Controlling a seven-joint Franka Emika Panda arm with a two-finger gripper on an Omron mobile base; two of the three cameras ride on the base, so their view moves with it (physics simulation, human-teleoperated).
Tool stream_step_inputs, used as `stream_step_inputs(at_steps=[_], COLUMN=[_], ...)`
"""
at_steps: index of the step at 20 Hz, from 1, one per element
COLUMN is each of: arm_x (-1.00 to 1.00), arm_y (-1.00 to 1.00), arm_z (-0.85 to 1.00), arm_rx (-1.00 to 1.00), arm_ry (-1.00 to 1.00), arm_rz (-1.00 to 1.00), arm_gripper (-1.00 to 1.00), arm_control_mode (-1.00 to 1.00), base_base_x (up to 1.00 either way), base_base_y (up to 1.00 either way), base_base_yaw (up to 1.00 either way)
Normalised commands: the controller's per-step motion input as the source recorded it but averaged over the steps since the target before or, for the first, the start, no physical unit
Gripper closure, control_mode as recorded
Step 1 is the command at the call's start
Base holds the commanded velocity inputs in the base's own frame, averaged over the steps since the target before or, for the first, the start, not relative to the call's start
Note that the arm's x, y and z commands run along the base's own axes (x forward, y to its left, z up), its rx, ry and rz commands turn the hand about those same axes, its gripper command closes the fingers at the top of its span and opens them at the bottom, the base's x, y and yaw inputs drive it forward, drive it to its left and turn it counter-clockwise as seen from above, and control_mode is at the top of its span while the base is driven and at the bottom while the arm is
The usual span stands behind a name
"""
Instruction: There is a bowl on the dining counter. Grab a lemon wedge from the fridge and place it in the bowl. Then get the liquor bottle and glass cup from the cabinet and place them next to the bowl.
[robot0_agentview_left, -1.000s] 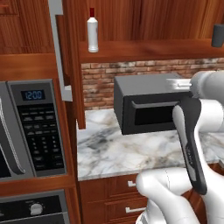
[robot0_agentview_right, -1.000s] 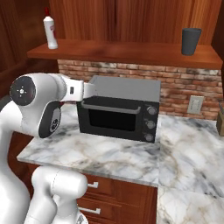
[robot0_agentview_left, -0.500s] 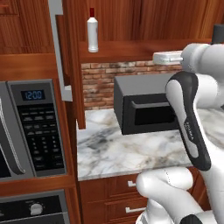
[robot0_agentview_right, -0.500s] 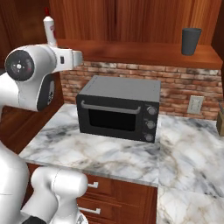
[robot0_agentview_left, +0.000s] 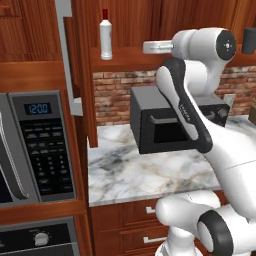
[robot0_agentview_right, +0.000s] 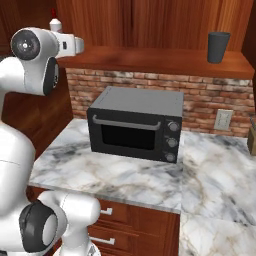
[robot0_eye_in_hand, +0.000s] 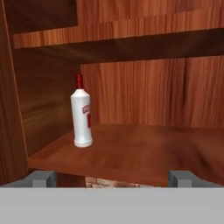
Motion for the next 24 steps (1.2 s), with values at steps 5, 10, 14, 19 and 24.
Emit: stream_step_inputs(at_steps=[5, 10, 14, 19, 24], arm_x=[0.80, 0.71, 0.59, 0.41, 0.44], arm_y=[0.51, 0.50, 0.39, 0.12, 0.17], arm_z=[0.06, 0.05, 0.21, 0.35, -0.01], arm_rx=[0.00, 0.00, 0.00, 0.00, -0.01], arm_ry=[0.01, 0.03, 0.14, 0.10, 0.09], arm_rz=[0.14, 0.04, 0.00, 0.03, 0.11], arm_gripper=[-1.00, -1.00, -1.00, -1.00, -1.00], arm_control_mode=[-1.00, -1.00, -1.00, -1.00, -1.00], base_base_x=[0.00, 0.00, 0.00, 0.00, 0.00], base_base_y=[0.00, 0.00, 0.00, 0.00, 0.00], base_base_yaw=[0.00, 0.00, 0.00, 0.00, 0.00])
